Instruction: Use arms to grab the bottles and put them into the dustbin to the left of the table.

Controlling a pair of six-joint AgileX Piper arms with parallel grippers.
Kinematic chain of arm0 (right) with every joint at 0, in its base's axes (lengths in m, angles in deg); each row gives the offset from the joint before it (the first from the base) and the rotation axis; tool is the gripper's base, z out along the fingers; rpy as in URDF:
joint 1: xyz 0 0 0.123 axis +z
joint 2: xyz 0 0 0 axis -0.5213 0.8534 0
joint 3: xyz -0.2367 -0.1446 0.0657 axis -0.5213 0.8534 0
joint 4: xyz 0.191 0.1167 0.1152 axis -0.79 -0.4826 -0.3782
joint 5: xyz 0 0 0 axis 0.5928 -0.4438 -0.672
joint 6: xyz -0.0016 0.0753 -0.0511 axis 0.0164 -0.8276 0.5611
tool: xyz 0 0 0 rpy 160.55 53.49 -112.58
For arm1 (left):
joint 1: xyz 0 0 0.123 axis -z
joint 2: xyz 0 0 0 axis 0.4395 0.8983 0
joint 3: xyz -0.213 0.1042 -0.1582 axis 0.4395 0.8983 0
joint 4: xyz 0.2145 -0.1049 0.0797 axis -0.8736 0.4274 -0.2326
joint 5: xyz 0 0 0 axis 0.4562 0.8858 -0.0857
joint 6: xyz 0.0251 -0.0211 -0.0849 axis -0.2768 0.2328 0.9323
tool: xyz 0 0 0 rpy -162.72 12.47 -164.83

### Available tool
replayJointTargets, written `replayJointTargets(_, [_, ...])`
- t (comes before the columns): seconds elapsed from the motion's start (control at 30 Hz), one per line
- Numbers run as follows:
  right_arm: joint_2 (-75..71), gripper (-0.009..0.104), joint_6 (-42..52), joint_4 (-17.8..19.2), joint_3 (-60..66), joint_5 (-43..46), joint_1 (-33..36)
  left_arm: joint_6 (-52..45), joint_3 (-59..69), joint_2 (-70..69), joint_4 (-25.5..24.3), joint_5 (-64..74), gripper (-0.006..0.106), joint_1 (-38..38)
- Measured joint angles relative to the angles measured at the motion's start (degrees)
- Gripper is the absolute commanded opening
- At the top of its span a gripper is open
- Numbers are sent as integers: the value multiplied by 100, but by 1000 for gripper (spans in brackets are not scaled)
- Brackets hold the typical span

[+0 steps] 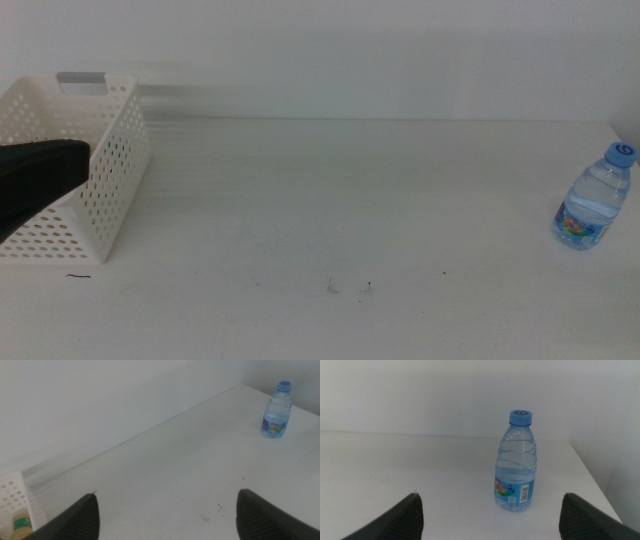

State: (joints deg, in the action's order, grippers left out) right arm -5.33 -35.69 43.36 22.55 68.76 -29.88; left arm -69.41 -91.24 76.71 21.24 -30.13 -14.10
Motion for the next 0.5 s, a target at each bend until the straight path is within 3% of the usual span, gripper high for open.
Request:
replayJointTargets(0.17, [0, 84, -274, -275, 0, 283, 0, 0, 0, 0, 9, 0, 94, 0])
replayJointTargets(0.33, [86, 84, -251, -109, 0, 1041, 0, 0, 0, 0, 9, -22, 94, 0])
replayJointTargets(0.5, [1280, 84, -238, -55, 0, 1884, 0, 0, 0, 0, 9, -37, 94, 0])
